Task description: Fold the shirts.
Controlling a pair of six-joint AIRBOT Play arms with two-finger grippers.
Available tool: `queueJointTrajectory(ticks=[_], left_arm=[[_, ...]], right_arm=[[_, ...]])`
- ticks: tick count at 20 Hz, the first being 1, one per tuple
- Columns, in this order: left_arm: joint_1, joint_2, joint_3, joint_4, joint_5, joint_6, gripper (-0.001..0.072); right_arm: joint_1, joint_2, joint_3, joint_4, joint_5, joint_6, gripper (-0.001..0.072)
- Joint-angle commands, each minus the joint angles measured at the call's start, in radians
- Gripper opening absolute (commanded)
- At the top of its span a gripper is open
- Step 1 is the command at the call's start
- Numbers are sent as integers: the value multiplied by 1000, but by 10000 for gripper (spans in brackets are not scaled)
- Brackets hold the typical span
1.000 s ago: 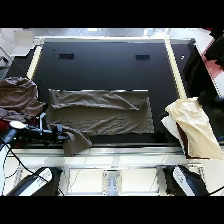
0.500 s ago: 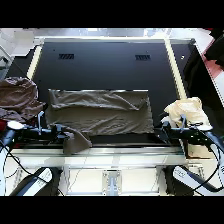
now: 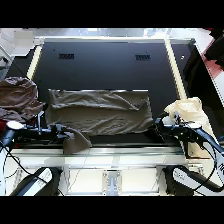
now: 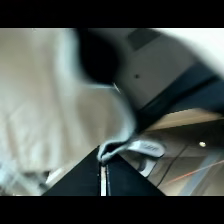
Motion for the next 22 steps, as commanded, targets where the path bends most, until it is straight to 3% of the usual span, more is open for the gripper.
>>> queueJointTrajectory(ticks=[1, 7, 10, 17, 22], left_arm=[[0, 71, 32, -37, -10, -1, 13], [0, 348, 122, -51, 8, -122, 11], [-2, 360, 193, -51, 34, -138, 9], [-94, 124, 435, 47, 167, -108, 8], [-213, -183, 590, 156, 394, -138, 8]], right_arm=[[10, 61, 62, 37, 137, -56, 11], [10, 324, 222, -206, 259, -25, 10], [11, 355, 317, -251, 255, -10, 9], [256, 189, 507, -423, 85, 66, 8], [303, -96, 656, -536, 56, 177, 8]])
